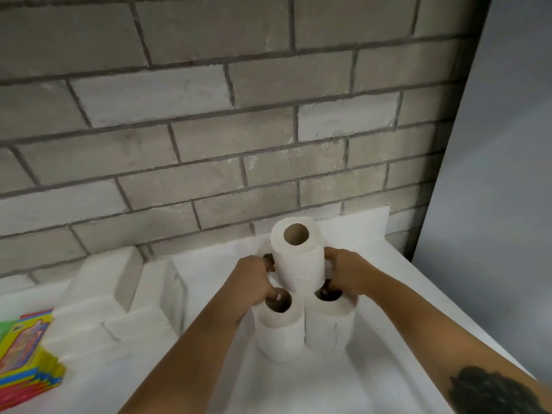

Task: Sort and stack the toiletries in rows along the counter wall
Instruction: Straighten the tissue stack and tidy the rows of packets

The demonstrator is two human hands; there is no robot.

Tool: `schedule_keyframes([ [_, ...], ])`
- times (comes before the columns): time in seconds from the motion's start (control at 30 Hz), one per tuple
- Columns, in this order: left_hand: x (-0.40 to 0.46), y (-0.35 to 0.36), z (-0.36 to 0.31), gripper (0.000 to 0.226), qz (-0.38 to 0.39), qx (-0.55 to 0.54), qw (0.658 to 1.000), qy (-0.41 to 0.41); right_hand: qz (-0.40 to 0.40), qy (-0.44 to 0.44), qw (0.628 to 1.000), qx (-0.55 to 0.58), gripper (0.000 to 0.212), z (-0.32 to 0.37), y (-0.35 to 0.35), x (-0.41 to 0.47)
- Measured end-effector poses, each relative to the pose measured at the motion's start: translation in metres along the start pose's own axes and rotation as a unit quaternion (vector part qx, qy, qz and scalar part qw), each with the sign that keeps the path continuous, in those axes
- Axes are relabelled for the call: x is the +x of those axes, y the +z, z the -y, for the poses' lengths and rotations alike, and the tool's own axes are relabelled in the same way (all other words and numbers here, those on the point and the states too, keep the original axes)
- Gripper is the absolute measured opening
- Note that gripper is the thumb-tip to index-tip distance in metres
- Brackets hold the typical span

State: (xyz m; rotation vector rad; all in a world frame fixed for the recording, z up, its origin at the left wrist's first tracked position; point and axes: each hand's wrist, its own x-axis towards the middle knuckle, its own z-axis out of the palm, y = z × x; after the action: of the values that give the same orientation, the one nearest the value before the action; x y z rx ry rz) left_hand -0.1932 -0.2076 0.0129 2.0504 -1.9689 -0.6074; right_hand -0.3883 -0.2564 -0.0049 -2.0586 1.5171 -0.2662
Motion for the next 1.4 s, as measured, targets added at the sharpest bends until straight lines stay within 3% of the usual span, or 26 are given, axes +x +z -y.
schedule_keyframes([
  [0.53,0.047,0.034,-0.066,0.056,-0.026,-0.011,0.999,0.029,-0.029,0.031,0.999,-0.031,0.078,-0.066,-0.048,0.02],
  [1.0,0.057,0.037,-0.08,0.05,-0.03,-0.039,0.998,0.03,-0.035,0.039,0.999,0.01,0.073,-0.077,-0.054,0.023],
  [1.2,0.058,0.04,-0.079,0.058,-0.028,-0.007,0.999,0.023,-0.031,0.036,0.999,0.024,0.073,-0.07,-0.057,0.014],
  [1.4,0.048,0.034,-0.081,0.066,-0.03,0.002,0.999,0.029,-0.021,0.076,0.991,0.11,0.076,-0.067,-0.062,0.003],
])
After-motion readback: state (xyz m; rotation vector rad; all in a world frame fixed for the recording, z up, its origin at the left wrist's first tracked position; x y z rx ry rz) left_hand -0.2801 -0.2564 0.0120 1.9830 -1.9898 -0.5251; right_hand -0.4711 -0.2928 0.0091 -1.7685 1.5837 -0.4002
